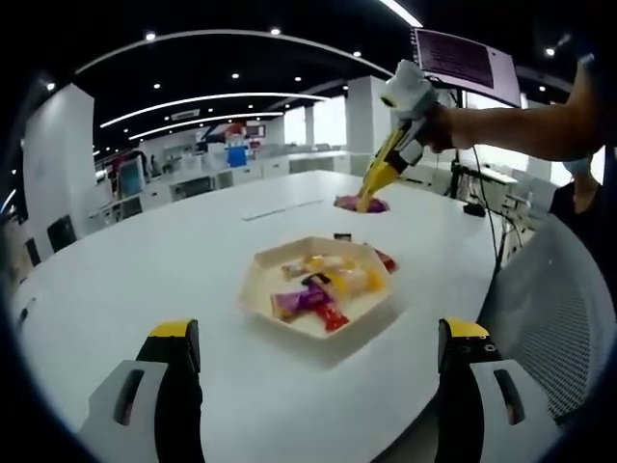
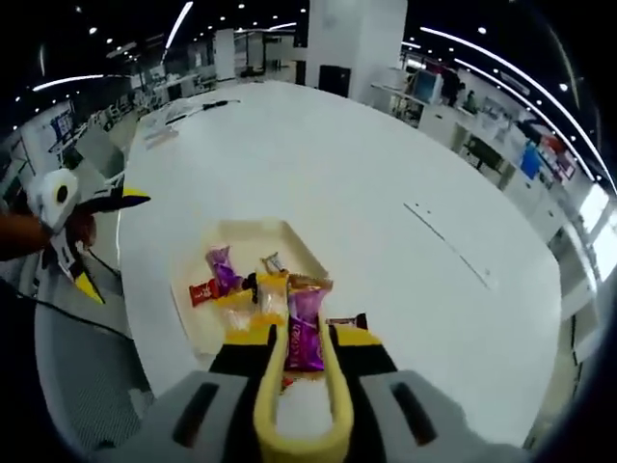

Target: Place the target food into the container with the food tongs after gripping and lifting it, then release it inside without dropping or visibly crushing the food.

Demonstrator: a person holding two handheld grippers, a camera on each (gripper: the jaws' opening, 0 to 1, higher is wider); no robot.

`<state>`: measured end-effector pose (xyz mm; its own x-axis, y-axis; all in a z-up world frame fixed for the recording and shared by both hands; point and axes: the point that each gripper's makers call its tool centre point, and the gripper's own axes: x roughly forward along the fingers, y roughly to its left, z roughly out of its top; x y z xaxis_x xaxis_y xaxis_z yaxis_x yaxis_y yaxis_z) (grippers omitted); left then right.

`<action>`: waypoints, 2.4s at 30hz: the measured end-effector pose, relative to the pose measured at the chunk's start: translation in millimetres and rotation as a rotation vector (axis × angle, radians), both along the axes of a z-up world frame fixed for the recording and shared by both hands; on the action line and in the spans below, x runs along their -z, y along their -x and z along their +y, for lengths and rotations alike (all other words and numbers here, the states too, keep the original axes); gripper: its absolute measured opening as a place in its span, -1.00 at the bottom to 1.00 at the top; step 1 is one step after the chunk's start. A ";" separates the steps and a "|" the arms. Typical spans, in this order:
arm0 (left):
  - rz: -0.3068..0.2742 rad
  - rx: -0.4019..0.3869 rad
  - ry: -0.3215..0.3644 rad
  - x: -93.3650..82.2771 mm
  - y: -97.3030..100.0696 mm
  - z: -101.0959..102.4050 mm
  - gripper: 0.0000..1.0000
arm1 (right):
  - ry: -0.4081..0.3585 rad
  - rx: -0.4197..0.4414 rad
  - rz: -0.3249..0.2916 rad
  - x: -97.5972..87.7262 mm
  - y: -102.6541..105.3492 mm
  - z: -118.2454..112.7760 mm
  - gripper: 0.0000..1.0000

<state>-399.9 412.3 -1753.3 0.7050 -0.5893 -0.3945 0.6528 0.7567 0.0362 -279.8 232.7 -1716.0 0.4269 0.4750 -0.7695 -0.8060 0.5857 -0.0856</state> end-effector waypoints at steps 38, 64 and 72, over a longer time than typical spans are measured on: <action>-0.012 -0.042 0.014 -3.8 -4.5 6.3 0.99 | -0.001 -0.192 -0.004 3.3 -11.4 83.2 -0.55; -0.004 -0.023 0.007 -1.4 -2.7 3.8 0.99 | 0.125 -0.075 0.117 76.1 53.5 -99.1 -0.53; -0.002 -0.013 0.000 -0.2 -1.7 2.4 0.99 | 0.199 -0.096 0.142 87.7 62.2 -119.4 -0.52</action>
